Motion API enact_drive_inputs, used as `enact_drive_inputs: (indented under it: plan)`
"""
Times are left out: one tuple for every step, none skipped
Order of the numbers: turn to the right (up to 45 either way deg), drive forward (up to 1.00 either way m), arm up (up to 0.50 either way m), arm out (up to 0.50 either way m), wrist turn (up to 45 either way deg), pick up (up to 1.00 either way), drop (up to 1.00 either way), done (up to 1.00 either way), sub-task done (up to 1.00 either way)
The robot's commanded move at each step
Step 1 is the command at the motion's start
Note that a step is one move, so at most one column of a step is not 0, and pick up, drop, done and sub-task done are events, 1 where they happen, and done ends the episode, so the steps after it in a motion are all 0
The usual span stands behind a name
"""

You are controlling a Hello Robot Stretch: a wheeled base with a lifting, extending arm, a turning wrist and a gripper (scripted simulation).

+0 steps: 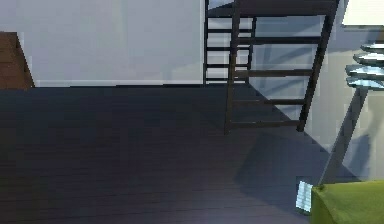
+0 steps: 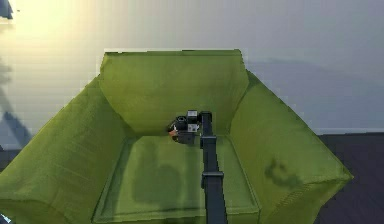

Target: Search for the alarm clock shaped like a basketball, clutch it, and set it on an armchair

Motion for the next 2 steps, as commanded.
enact_drive_inputs:
  plan:
    - [0.0, 0.00, 0.10, 0.00, 0.0, 0.00, 0.00, 0.00, 0.00]
    - [0.0, 0.00, 0.00, -0.08, 0.0, 0.00, 0.00, 0.00, 0.00]
